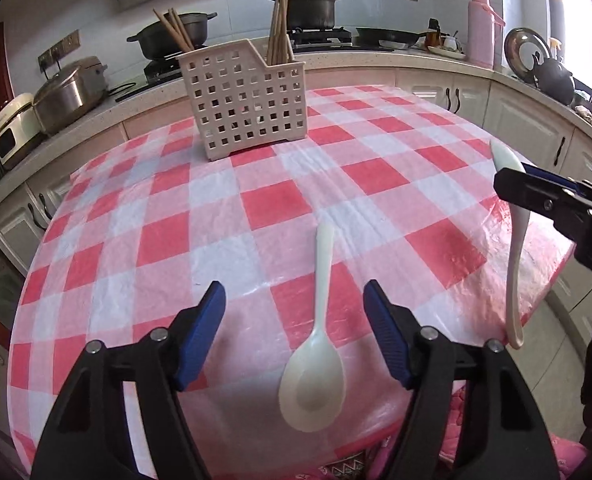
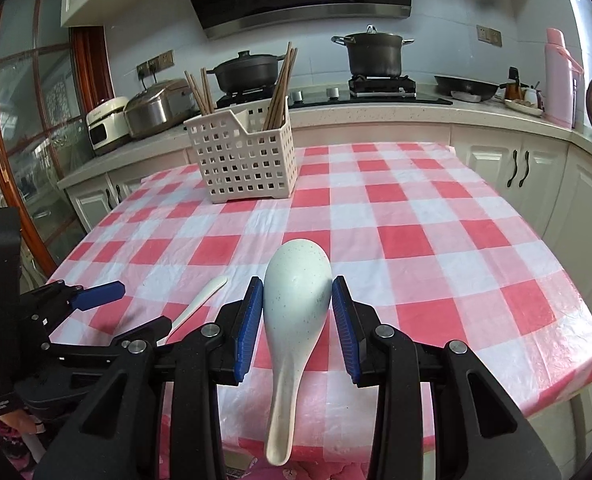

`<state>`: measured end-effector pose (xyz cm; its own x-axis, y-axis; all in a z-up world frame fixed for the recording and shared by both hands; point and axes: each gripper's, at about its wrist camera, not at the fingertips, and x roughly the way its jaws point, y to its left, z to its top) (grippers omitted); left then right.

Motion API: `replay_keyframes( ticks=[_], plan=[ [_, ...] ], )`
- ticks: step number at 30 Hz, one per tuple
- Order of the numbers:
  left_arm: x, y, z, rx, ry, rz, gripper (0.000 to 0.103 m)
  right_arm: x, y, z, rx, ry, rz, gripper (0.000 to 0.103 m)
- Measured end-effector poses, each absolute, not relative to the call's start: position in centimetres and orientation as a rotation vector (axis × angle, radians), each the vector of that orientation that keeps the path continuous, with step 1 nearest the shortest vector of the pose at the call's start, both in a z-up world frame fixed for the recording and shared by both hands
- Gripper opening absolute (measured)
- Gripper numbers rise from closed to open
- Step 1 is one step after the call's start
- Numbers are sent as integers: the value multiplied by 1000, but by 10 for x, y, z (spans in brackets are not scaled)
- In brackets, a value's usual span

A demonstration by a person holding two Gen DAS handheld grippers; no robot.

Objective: Organize utensils
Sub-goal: 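Close the right tool on the white soup spoon while the left tool grasps the slim spoon, then lift both spoons and carry them toward the white caddy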

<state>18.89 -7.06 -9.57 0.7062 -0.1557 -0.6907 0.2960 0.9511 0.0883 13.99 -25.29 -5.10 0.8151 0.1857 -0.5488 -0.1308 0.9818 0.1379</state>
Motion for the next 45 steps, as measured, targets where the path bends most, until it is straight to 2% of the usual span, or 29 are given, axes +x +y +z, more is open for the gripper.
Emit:
replay_keyframes(
  ticks=[3,7,20,22,29,31,33,45],
  plan=[
    [192,-81,-96,233,754,-262,66,137,-254,-50,103,589,172,35],
    [208,-89,-107,235,815,-279,50,137,-259,-52,115,588,164,35],
    [218,-95,-116,251,846,-273,48,135,-254,-58,114,604,165,35],
    [220,-97,-116,239,859,-289,33,135,-255,-57,115,601,165,35],
    [233,-102,-116,220,872,-282,30,135,-255,-56,116,599,168,35],
    [236,-105,-116,223,876,-289,24,136,-256,-57,120,602,168,35],
    [235,-108,-116,228,878,-303,13,136,-256,-57,117,603,167,35],
    [230,-86,-109,139,849,-259,10,131,-248,-53,79,581,158,35]
  ],
)
